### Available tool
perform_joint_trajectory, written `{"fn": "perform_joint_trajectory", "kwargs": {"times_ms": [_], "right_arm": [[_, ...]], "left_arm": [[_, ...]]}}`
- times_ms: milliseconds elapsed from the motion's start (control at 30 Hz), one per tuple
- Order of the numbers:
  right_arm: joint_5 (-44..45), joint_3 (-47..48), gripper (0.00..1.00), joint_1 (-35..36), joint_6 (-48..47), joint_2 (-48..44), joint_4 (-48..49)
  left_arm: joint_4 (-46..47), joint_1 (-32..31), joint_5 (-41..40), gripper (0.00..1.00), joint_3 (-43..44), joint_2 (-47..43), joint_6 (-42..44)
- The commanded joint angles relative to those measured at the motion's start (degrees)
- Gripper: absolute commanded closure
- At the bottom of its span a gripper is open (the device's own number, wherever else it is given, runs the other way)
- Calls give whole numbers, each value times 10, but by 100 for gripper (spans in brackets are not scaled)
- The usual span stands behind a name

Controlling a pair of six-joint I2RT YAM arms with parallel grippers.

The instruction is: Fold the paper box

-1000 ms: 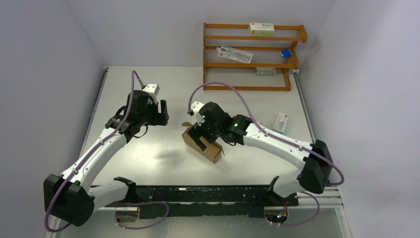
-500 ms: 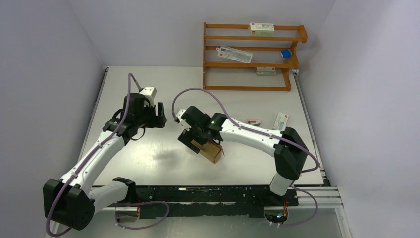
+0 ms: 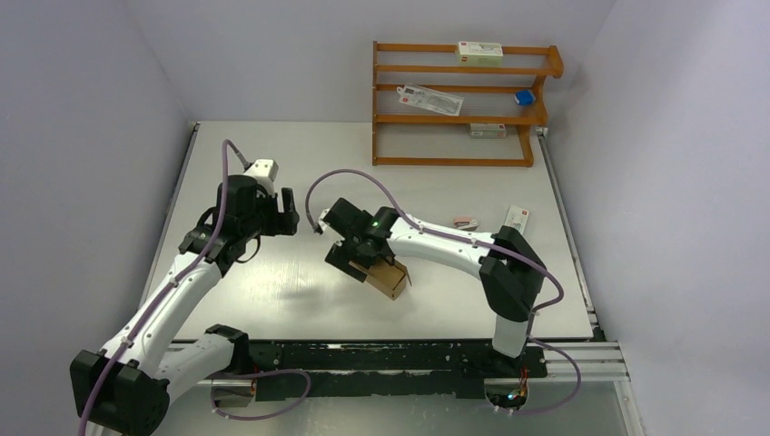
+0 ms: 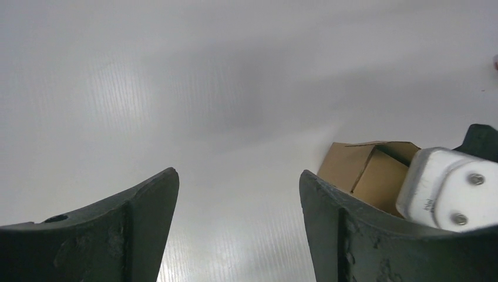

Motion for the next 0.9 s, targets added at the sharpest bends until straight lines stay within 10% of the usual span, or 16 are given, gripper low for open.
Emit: {"fn": "perform_joint_trajectory", "kwargs": {"times_ms": [0,267,867], "right_arm": [[-8,25,18,6,-25,18,-17],[-45,44,45,6,-71,27,-35],[-169,115,31,6,-340,71,-73]], "left_arm": [[6,7,-19,20,-3,-10,9],[6,14,-30,20,-5,-15,10],[22,38,12,21,-16,-20,24]]}}
